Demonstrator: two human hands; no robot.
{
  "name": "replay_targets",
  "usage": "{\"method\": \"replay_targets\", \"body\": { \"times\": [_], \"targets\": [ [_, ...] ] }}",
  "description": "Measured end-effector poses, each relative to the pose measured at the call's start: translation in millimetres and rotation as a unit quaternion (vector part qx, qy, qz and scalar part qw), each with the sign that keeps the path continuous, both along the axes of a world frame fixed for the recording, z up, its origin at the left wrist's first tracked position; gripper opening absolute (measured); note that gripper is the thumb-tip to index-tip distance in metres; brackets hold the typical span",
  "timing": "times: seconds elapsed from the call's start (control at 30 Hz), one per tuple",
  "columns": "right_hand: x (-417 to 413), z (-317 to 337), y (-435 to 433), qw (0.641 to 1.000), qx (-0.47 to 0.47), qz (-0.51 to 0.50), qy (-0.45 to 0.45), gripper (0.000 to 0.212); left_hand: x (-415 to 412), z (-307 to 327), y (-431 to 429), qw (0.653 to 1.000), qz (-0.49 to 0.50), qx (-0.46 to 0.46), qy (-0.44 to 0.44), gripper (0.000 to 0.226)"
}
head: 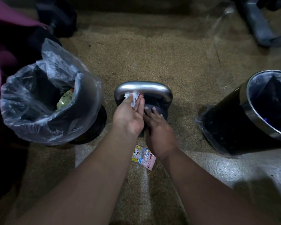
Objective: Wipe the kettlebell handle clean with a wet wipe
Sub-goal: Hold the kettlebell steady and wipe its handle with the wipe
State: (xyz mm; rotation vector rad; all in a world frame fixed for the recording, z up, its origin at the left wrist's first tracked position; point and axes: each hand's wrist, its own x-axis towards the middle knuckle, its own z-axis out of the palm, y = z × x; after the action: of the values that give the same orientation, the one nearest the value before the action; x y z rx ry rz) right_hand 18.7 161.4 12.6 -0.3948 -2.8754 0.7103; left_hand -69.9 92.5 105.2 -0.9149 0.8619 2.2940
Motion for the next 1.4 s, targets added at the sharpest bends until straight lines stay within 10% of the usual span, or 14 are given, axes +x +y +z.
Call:
{"method": "replay_targets", "body": {
  "times": [1.4],
  "targets": [
    [3.3, -1.3, 1.1, 1.000, 0.008, 0.011, -0.002, 0.061, -0.3, -3.5, -4.1, 0.999, -0.039, -0.006, 0.015, 0.024]
  ]
}}
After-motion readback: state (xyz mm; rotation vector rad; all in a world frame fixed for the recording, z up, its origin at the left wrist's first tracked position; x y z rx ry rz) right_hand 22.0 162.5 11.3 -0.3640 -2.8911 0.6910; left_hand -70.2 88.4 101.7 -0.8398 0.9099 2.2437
